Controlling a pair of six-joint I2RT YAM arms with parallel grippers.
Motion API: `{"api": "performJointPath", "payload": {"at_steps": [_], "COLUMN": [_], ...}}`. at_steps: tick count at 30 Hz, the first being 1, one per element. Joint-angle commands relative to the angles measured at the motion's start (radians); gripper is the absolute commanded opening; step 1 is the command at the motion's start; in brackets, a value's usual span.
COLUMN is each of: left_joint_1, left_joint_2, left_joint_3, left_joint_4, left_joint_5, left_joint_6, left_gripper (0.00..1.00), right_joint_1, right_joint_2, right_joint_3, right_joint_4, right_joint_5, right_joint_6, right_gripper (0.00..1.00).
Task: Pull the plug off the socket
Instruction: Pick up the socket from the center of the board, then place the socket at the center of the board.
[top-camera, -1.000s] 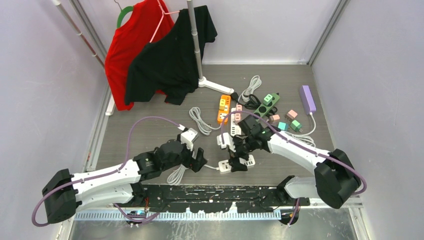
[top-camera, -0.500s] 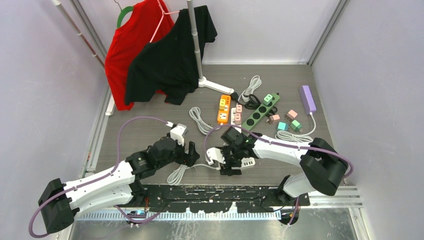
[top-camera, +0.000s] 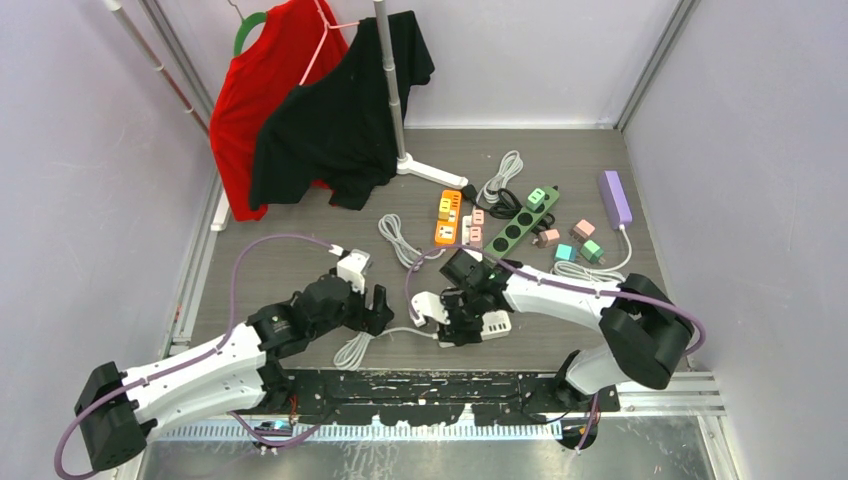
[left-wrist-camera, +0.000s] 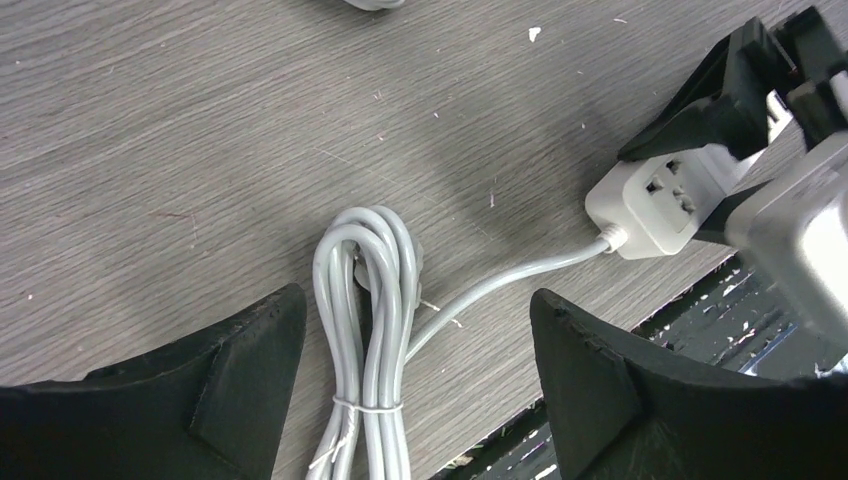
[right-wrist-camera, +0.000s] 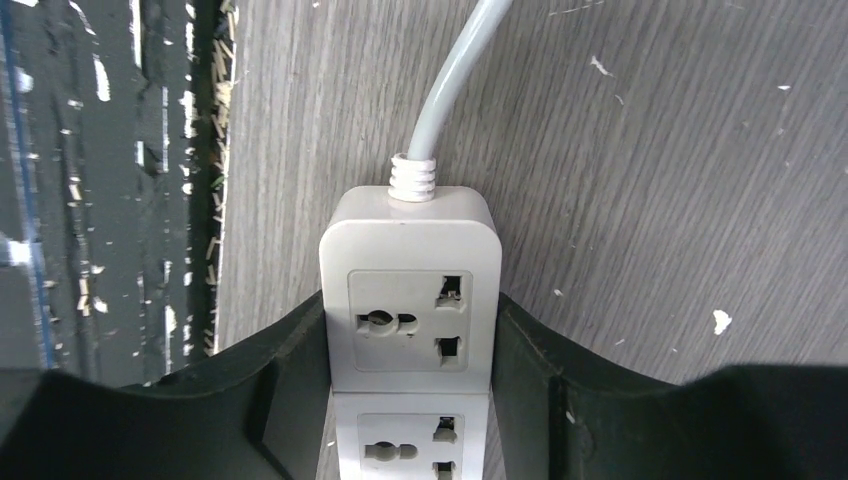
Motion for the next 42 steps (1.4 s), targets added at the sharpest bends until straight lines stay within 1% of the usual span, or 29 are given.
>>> {"api": "performJointPath", "payload": {"at_steps": [1,3,5,9,13,16,22,24,26,29,32,35,40,42], "left_joint_1": [0.012,0.019,0.025,0.031,0.033,0.034,0.034,0.034,0.034,0.033,0.033,0.032,0.033,0.033], "left_joint_2": [-0.038,-0.052,-0.058,-0.061,-0.051,-0.039,-0.058,-0.069,-0.078,-0.091,-0.109,-0.119,-0.120,-0.122], "left_joint_3": [0.077,0.121,0.176,0.306,0.405,0.424,0.368,0.359,0.356,0.358,0.351,0.349,0.351,0.350], "left_joint_4": [-0.043,-0.085,-0.152,-0.296,-0.401,-0.436,-0.415,-0.401,-0.388,-0.393,-0.386,-0.383,-0.383,-0.382], "left_joint_5": [0.008,0.024,0.036,0.028,-0.002,-0.013,0.034,0.037,0.036,0.033,0.038,0.041,0.044,0.047], "left_joint_6": [0.043,0.066,0.102,0.192,0.285,0.346,0.329,0.326,0.326,0.328,0.328,0.328,0.330,0.330], "left_gripper": [0.82,0.82,0.82,0.82,0.82,0.82,0.82,0.82,0.82,0.82,0.82,0.82,0.82,0.82], "right_joint_1": [-0.071,-0.132,-0.214,-0.394,-0.524,-0.560,-0.683,-0.749,-0.830,-0.952,-1.024,-1.052,-1.068,-1.075], "right_joint_2": [-0.081,-0.122,-0.179,-0.330,-0.404,-0.403,-0.314,-0.277,-0.242,-0.180,-0.096,-0.008,0.181,0.263], "right_joint_3": [0.089,0.123,0.153,0.162,0.230,0.310,0.588,0.679,0.735,0.780,0.815,0.826,0.846,0.869], "right_joint_4": [-0.123,-0.189,-0.241,-0.234,-0.264,-0.304,-0.401,-0.379,-0.295,-0.156,-0.049,0.044,0.110,0.110], "right_joint_5": [-0.135,-0.185,-0.251,-0.327,-0.325,-0.296,-0.283,-0.289,-0.275,-0.202,-0.119,-0.015,0.087,0.116], "right_joint_6": [-0.028,-0.038,-0.037,0.017,0.079,0.101,0.147,0.193,0.289,0.395,0.461,0.480,0.465,0.455], "right_gripper": [0.06,0.02,0.01,0.01,0.01,0.01,0.01,0.01,0.01,0.01,0.01,0.01,0.01,0.01]}}
